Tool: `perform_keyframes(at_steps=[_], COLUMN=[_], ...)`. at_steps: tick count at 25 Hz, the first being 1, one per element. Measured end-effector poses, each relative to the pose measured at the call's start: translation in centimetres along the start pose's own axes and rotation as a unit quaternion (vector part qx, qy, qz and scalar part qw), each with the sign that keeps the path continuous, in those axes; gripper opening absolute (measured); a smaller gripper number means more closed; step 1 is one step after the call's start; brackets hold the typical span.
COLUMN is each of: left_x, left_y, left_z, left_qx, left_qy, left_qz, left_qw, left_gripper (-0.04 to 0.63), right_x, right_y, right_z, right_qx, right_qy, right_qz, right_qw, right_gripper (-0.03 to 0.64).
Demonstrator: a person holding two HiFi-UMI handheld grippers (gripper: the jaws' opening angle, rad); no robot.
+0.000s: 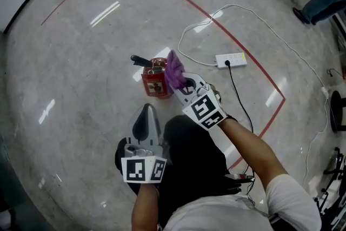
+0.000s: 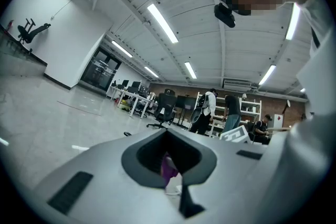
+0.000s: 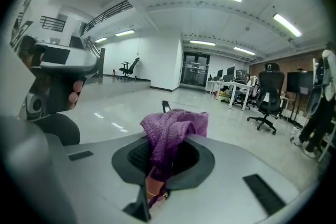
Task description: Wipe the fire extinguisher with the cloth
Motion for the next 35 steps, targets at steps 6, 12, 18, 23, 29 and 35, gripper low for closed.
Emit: perform_keyframes(at_steps=[6, 12, 18, 23, 29, 35], left_x=[-0.2, -0.4, -0.6, -0.6, -0.4, -0.2], left_y=[0.0, 0.2, 0.5, 0.7, 0.5, 0.0], left_z=[0.0, 0.1, 0.0, -0.2, -0.4, -0.5], left_qx=[-0.008, -0.019, -0.025, -0.026, -0.022, -0.023], left_qy=[-0.007, -0.011, -0.008, -0.006, -0.002, 0.0], left_qz=[-0.001, 0.006, 0.006, 0.004, -0.007, -0.014], left_qw=[0.9999, 0.9997, 0.9996, 0.9996, 0.9997, 0.9996], left_gripper=[0.005, 0.003, 0.004, 0.003, 0.004, 0.005], right_x=[1.4, 4.9, 6.4, 4.5, 1.7, -0.5], right_y=[-1.0, -1.3, -0.8, -1.2, -2.1, -2.5], right_z=[4.0, 7.1, 5.7, 3.9, 0.0, -4.1], right_qx=[-0.038, -0.063, -0.055, -0.059, -0.053, -0.034], right_qy=[-0.011, 0.019, 0.076, 0.092, 0.085, 0.07], right_qz=[0.01, 0.055, 0.067, 0.071, 0.038, 0.014], right_qw=[0.999, 0.996, 0.993, 0.991, 0.994, 0.997], right_gripper=[0.049, 0.049, 0.049, 0.049, 0.049, 0.049])
Point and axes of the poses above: the fingertips, and each gripper's own axes: x forward along the fingers, y to its left, z out of its top, the point moved 9 cm from there along -x, backward along the fingers, and after that the axes turned 6 degrees about -x, right-handed, at the moved point
